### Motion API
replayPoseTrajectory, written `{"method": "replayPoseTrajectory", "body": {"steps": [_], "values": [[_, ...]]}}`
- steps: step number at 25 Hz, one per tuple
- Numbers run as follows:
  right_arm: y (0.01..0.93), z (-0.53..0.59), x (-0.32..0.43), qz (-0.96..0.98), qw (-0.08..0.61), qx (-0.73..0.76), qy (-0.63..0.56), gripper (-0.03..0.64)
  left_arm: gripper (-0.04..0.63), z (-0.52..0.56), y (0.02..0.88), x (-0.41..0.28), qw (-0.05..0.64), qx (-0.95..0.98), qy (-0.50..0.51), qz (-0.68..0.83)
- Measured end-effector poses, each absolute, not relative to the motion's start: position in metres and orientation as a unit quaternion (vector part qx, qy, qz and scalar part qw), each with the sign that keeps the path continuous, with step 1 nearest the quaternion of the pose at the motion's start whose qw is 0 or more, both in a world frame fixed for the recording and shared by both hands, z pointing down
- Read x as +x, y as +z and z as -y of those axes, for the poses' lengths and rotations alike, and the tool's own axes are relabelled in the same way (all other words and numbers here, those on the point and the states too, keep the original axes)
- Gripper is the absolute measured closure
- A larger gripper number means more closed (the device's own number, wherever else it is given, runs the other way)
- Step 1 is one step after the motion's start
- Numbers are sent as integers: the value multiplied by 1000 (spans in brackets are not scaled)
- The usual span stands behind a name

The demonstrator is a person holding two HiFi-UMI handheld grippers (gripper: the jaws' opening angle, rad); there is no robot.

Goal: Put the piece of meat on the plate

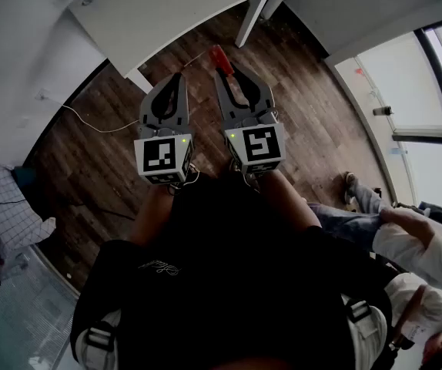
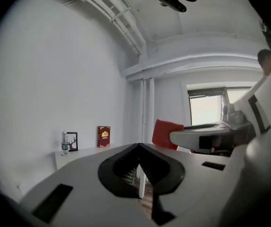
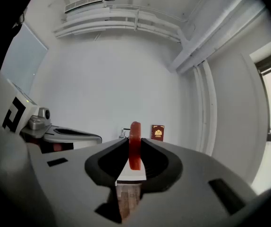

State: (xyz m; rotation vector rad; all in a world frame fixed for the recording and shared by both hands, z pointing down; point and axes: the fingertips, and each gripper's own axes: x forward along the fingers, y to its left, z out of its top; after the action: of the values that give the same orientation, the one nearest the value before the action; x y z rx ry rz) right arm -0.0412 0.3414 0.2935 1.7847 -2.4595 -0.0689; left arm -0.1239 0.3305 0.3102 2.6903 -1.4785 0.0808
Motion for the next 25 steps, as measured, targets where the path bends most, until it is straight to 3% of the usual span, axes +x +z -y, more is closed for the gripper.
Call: {"method": "replayPoseTrajectory", "body": {"steps": [16, 25], "values": [[306, -336, -57, 788, 65, 612, 0, 523, 592, -318, 344, -156, 68, 884, 45, 461], [317, -308, -1, 807, 86, 584, -7, 523, 592, -294, 363, -141, 77, 875, 75, 472]]}}
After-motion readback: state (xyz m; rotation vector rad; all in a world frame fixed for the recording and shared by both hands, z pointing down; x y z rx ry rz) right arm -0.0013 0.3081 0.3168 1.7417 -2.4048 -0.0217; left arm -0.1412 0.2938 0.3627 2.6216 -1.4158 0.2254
